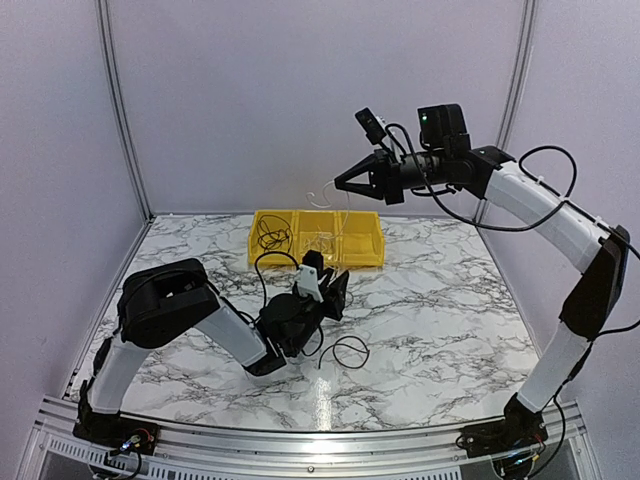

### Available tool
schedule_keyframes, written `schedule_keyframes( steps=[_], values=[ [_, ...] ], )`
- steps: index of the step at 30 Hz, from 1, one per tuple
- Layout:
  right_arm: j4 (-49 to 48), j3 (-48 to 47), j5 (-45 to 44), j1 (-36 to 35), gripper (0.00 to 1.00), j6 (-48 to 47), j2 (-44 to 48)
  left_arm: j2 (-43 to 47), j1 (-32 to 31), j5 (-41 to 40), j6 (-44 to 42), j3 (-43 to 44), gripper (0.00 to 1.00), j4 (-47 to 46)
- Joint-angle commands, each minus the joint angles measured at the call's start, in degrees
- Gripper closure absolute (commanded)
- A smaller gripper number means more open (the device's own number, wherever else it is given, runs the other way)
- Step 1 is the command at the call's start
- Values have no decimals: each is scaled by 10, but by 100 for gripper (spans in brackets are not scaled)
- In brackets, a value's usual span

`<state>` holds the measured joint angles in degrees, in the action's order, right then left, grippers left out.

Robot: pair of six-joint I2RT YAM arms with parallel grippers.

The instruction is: Untangle the cables

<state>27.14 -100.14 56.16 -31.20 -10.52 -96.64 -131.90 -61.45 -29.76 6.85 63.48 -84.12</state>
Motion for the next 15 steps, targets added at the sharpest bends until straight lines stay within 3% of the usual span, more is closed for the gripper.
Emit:
schedule_keyframes(
  steps=[1, 5, 6, 8, 15],
  values=[
    [-14, -33, 22, 1, 100, 21, 2, -40, 10, 40, -26, 41, 61, 21],
    [-11, -50, 24, 2, 100, 24, -2, -56, 14, 59, -29, 69, 78, 37],
    [-9, -55, 24, 2, 100, 24, -4, -58, 14, 61, -28, 70, 89, 37],
    [-5, -69, 23, 3, 100, 23, -7, -61, 14, 66, -16, 65, 98, 36],
    [28, -203, 14, 36, 100, 16, -41, -53, 12, 73, 56, 19, 100, 36]
  ],
)
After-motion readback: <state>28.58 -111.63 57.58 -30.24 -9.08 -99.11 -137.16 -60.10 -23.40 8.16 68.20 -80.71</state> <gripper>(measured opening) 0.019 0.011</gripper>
